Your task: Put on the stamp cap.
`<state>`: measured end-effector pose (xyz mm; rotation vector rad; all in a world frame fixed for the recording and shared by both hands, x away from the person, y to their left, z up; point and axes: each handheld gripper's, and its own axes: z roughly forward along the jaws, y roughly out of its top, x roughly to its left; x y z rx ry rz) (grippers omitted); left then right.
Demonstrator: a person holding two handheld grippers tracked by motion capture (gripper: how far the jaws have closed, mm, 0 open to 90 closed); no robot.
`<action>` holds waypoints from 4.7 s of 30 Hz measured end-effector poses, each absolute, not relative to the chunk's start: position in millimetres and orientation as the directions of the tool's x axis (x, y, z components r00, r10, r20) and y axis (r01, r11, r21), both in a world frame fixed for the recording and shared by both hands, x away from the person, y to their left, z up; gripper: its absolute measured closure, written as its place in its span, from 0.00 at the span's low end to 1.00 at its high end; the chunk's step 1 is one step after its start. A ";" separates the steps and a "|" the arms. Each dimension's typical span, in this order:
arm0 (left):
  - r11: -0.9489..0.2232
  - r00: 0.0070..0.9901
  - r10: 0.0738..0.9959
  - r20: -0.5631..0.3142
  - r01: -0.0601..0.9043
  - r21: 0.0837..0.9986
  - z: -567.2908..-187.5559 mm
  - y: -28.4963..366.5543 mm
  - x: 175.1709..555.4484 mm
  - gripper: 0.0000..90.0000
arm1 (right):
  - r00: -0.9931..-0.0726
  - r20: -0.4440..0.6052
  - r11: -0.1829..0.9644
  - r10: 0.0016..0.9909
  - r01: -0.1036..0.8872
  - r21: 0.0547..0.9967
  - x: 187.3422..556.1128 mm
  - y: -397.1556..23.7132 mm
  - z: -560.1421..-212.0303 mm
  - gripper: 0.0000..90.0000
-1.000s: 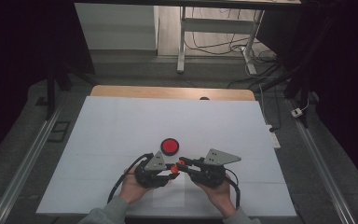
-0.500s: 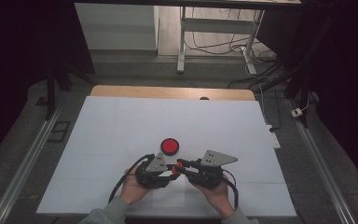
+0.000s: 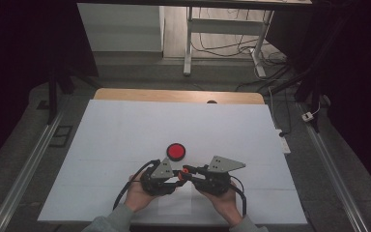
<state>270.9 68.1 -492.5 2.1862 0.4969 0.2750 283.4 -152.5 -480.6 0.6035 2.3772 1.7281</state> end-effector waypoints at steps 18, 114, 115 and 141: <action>-0.546 0.892 0.450 0.032 0.247 0.800 -491.4 68.0 269.3 0.73 | -0.910 0.115 0.260 0.398 0.232 0.937 283.3 -152.8 -480.2 0.81; -0.529 0.858 0.513 0.007 0.310 0.790 -495.0 80.2 268.3 0.30 | -0.899 0.110 0.236 0.424 0.226 0.945 283.5 -156.6 -484.4 0.81; -0.527 0.858 0.514 0.002 0.314 0.789 -494.8 82.8 268.0 0.29 | -0.899 0.109 0.234 0.425 0.225 0.946 283.7 -156.9 -484.2 0.81; -0.417 0.751 0.658 -0.043 0.412 0.810 -496.7 193.2 237.8 0.26 | -0.873 0.100 0.214 0.477 0.226 0.950 293.4 -177.2 -478.1 0.81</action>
